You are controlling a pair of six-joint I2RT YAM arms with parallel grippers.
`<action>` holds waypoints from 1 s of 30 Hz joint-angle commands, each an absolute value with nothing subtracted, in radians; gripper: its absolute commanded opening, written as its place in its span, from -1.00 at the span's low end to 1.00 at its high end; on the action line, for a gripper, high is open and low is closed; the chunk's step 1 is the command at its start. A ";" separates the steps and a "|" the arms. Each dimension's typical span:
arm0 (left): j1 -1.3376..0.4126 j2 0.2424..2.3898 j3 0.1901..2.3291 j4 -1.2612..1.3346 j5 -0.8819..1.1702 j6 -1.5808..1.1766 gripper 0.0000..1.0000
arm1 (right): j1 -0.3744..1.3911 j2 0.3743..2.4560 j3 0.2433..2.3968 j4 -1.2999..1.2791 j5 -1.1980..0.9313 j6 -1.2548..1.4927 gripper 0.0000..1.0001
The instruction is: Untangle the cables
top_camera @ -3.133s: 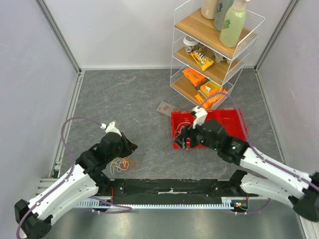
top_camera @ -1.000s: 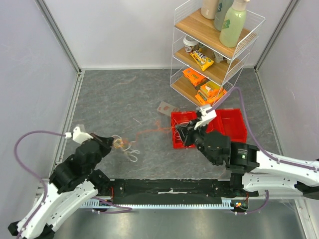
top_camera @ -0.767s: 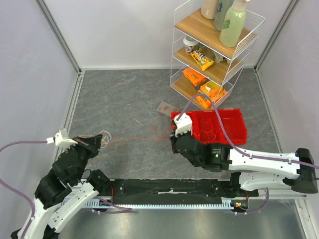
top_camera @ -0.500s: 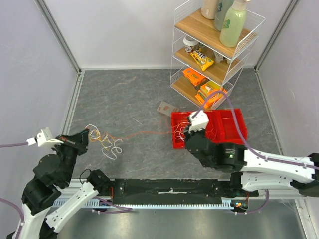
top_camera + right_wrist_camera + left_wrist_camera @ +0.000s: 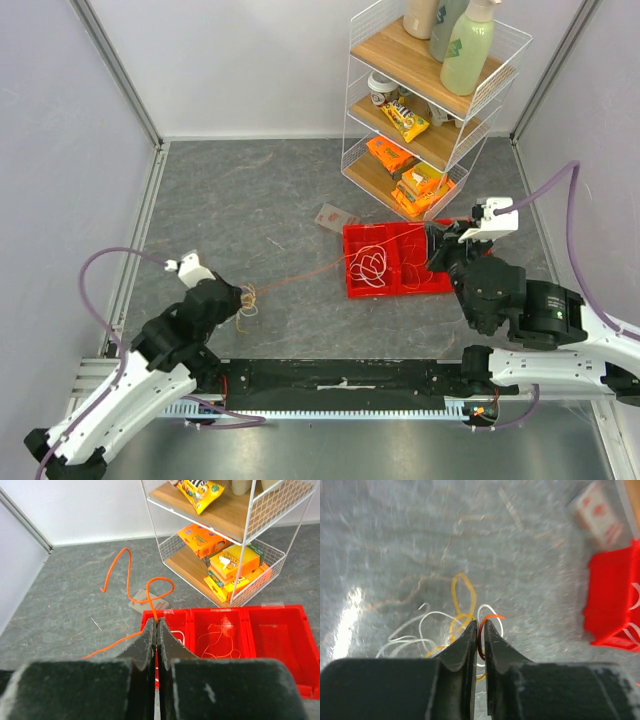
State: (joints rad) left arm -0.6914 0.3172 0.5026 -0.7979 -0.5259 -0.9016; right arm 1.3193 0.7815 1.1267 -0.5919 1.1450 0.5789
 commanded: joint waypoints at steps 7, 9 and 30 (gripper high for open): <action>-0.690 0.580 0.452 -0.723 -0.505 -1.112 0.46 | 1.319 0.733 1.261 -0.532 1.146 0.427 -1.00; -0.690 0.584 0.466 -0.716 -0.483 -1.086 0.56 | 1.319 0.718 1.273 -0.532 1.144 0.414 -1.00; -0.851 0.891 0.435 -0.064 0.284 -0.582 0.92 | 1.319 0.712 1.328 -0.563 1.092 0.388 -1.00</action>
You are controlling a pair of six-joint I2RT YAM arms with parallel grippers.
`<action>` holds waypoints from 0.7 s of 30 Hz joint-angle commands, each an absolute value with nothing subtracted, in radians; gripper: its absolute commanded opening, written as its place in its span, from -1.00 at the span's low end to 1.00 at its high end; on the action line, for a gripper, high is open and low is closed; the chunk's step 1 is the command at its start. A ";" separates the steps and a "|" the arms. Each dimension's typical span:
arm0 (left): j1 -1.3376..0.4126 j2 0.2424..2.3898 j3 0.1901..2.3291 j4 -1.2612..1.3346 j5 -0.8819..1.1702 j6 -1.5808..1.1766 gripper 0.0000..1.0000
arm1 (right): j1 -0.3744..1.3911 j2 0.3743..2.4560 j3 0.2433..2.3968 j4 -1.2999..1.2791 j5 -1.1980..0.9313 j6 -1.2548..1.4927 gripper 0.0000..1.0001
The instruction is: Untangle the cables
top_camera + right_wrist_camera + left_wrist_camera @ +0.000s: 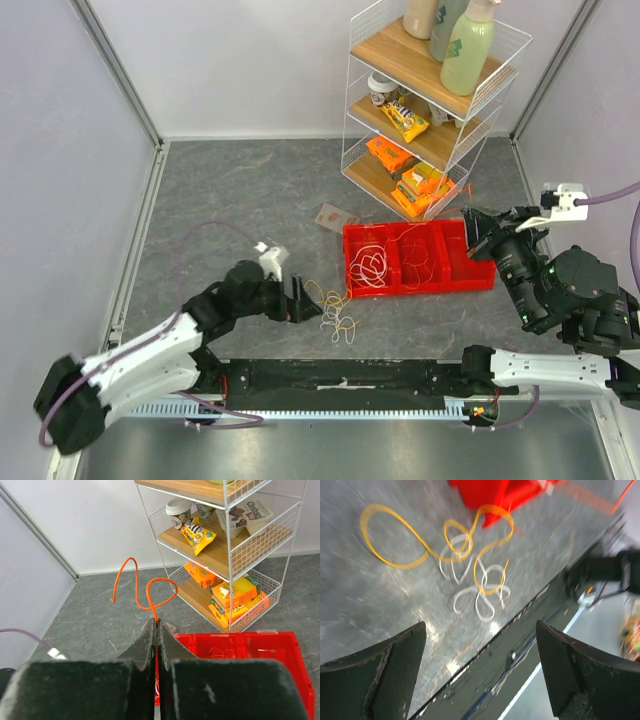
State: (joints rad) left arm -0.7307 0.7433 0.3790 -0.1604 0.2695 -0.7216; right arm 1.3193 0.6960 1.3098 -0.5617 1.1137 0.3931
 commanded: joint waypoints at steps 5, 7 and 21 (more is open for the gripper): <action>-0.988 1.145 0.557 -0.086 0.063 -0.569 0.84 | 1.319 0.698 1.302 -0.566 1.091 0.414 -1.00; -1.023 1.239 0.598 -0.087 0.014 -0.590 0.78 | 1.319 0.690 1.292 -0.568 1.094 0.423 -1.00; -1.069 1.448 0.715 -0.426 -0.544 -0.839 -0.70 | 1.321 0.669 1.285 -0.610 1.111 0.449 -1.00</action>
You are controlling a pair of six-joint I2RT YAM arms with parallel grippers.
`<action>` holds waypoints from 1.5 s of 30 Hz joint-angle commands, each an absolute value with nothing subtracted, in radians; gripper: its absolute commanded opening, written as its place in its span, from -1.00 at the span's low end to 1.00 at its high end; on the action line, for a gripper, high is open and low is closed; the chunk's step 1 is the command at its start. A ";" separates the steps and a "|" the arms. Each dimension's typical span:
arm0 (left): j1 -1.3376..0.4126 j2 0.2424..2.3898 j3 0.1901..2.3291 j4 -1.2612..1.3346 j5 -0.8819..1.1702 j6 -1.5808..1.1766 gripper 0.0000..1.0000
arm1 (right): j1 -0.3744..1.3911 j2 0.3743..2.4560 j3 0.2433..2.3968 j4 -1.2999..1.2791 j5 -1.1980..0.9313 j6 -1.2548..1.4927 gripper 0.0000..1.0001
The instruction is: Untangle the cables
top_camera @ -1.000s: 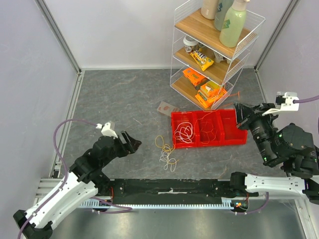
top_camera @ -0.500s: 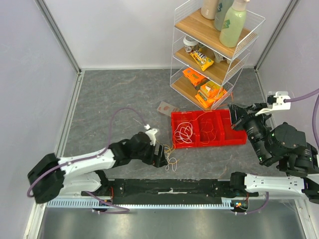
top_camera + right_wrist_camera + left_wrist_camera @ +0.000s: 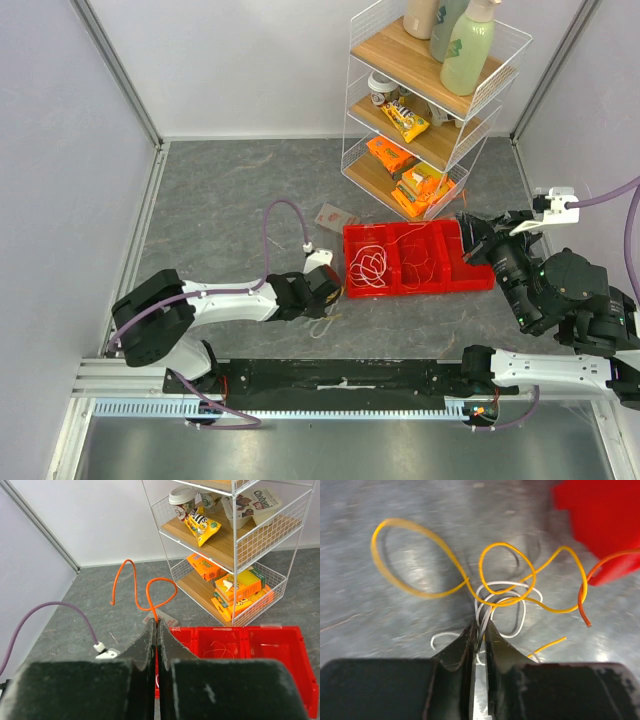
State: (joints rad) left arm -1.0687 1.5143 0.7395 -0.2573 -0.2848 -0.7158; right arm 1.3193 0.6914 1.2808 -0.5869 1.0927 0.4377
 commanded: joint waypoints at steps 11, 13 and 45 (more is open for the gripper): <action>-0.697 0.712 0.430 -0.466 -0.489 -0.894 -0.97 | 1.319 0.557 1.331 -0.678 1.229 0.414 -1.00; -0.675 0.631 0.408 -0.466 -0.488 -0.882 -0.97 | 1.319 0.532 1.333 -0.678 1.247 0.405 -1.00; -0.657 0.603 0.400 -0.468 -0.393 -0.897 -0.97 | 1.008 0.937 1.301 -0.480 1.153 0.209 -1.00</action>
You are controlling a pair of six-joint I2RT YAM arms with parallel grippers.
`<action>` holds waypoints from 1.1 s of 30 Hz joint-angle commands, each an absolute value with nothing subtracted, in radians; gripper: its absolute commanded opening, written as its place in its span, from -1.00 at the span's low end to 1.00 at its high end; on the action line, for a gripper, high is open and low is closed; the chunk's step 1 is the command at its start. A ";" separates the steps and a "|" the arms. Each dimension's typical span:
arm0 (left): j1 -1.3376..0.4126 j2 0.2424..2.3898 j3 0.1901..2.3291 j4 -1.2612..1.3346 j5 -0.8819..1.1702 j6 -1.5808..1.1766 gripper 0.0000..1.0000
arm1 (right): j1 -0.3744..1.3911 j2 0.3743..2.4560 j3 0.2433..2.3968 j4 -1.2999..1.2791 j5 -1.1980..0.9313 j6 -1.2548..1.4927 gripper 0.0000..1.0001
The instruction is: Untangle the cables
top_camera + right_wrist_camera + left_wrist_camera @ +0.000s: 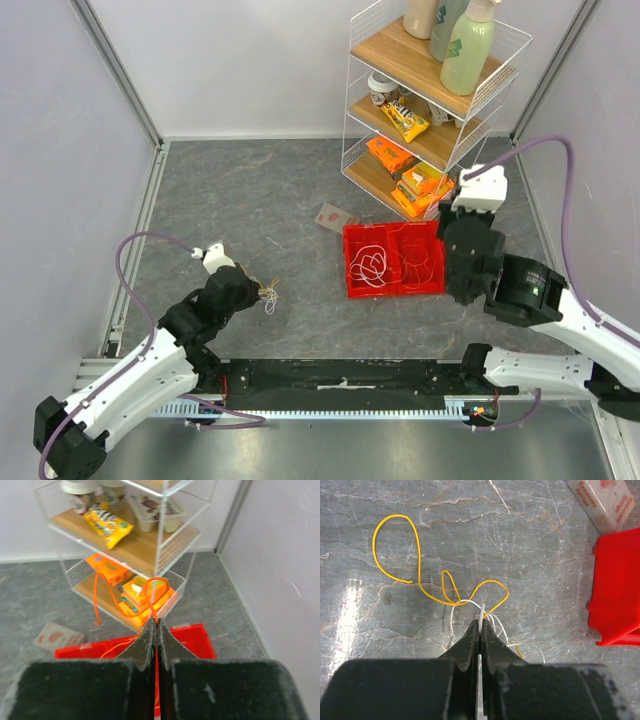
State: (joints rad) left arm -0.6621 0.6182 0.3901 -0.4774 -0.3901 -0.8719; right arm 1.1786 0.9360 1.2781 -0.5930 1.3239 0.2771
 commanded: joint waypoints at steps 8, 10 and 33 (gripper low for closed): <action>-0.655 0.588 0.410 -0.497 -0.411 -0.885 -0.97 | 0.920 0.999 1.483 -0.480 1.098 0.121 -1.00; -0.657 0.588 0.411 -0.488 -0.407 -0.887 -0.97 | 0.904 1.009 1.493 -0.469 1.092 0.103 -1.00; -0.655 0.627 0.422 -0.443 -0.353 -0.884 -0.96 | 0.759 0.900 1.006 -0.511 0.902 0.414 -1.00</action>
